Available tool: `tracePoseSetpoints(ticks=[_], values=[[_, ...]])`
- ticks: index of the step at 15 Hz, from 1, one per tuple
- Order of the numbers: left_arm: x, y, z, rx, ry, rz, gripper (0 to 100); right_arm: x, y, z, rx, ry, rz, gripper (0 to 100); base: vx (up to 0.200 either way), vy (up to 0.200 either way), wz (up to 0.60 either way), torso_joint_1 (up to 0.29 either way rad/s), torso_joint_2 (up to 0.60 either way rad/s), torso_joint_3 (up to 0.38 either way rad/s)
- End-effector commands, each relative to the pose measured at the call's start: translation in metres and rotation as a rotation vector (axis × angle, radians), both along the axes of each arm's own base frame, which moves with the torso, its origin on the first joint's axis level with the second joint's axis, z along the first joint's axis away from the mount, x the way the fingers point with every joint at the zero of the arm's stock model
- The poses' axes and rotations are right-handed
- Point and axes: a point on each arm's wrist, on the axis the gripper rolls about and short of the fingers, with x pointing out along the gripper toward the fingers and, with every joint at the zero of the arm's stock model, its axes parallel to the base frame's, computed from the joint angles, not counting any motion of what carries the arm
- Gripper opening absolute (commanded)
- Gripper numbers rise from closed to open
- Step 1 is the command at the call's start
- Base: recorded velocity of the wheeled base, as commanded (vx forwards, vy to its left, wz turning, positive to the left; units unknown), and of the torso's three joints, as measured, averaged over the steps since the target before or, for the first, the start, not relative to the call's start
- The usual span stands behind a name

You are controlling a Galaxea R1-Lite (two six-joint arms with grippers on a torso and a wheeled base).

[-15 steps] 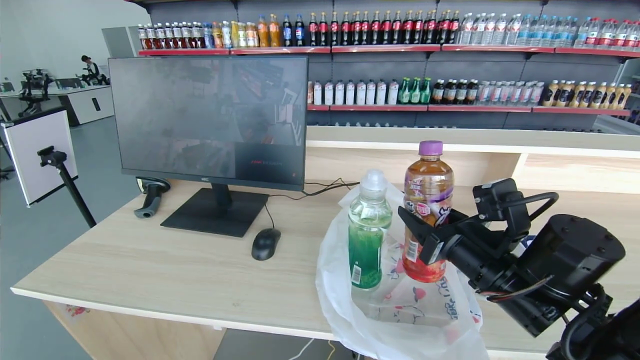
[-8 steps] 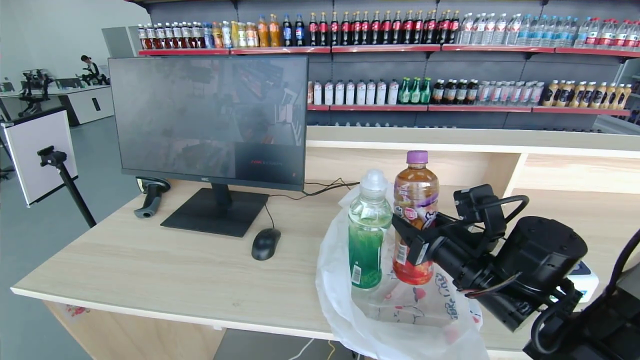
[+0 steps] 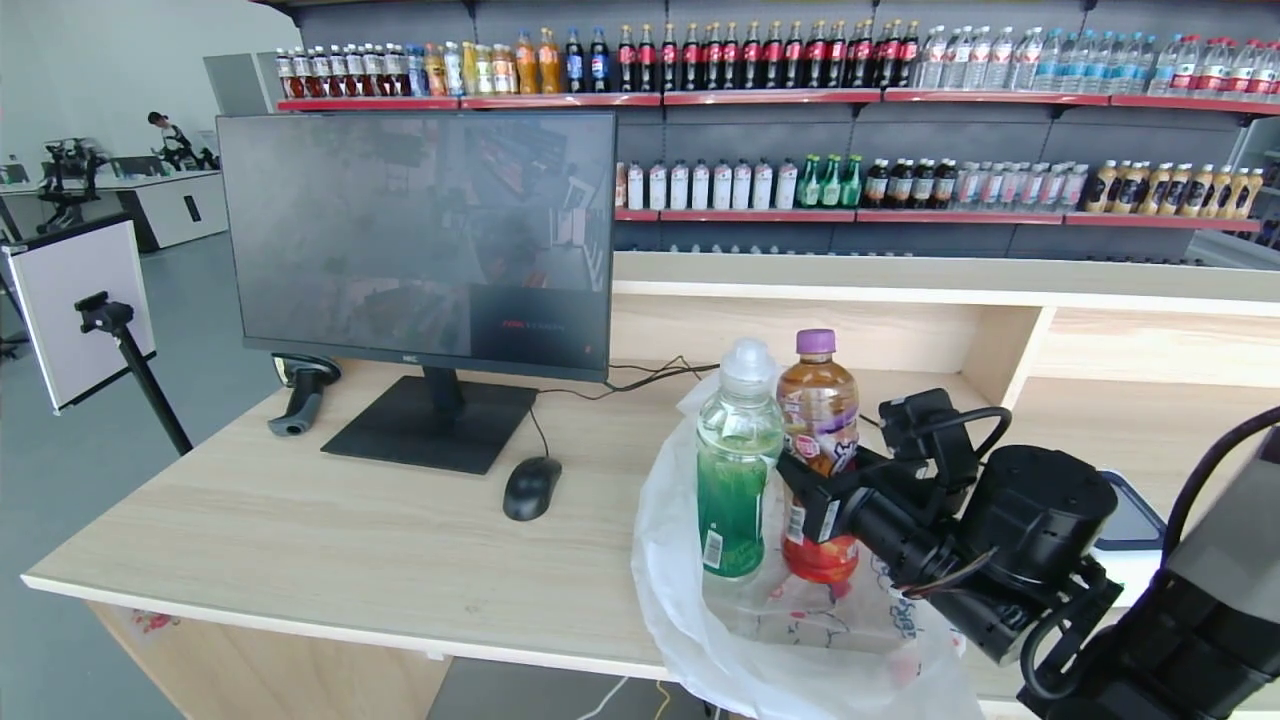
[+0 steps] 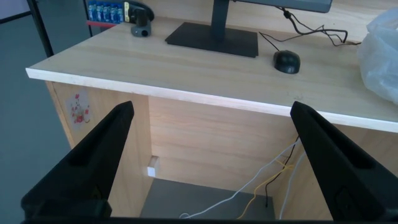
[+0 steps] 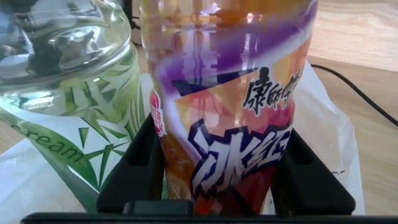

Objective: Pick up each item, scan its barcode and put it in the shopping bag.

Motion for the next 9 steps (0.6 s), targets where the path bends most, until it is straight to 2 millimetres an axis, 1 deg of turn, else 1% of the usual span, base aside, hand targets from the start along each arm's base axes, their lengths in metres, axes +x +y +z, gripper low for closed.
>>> tracePoseSetpoints(ticks=[1, 4, 9], values=[[0.0, 0.0, 0.0, -0.001, 0.0, 0.0, 100, 0.004, -0.002, -0.002, -0.002, 0.004, -0.012, 0, 0.0, 0.0, 0.0, 0.0, 0.0, 0.0], [0.0, 0.0, 0.0, -0.001, 0.0, 0.0, 100, 0.008, -0.011, -0.002, -0.001, 0.003, -0.044, 0, 0.0, 0.0, 0.0, 0.0, 0.0, 0.0], [0.0, 0.0, 0.0, -0.001, -0.002, 0.0, 100, 0.015, -0.01, -0.005, -0.001, 0.005, -0.053, 0, 0.0, 0.0, 0.0, 0.0, 0.0, 0.0]])
